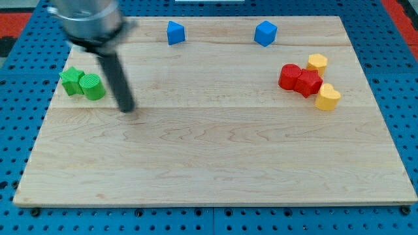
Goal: Place the red blocks diagonally to the green circle
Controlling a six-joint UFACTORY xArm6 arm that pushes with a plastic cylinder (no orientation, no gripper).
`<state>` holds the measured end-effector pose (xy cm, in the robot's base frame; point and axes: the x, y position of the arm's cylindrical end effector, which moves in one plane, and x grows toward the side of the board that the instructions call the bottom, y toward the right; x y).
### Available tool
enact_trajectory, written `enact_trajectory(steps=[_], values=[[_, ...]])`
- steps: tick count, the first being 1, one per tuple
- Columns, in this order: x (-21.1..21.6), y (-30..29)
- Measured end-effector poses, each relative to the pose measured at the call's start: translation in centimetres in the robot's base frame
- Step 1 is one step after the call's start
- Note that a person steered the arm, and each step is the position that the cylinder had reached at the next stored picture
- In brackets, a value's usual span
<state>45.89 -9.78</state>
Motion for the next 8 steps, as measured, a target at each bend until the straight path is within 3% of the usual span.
enact_trajectory(steps=[2, 3, 4, 5, 7, 8], values=[[3.2, 29.8], [-0.3, 43.3], [-6.0, 35.6], [-6.8, 27.4], [-6.5, 26.0], [-3.1, 26.3]])
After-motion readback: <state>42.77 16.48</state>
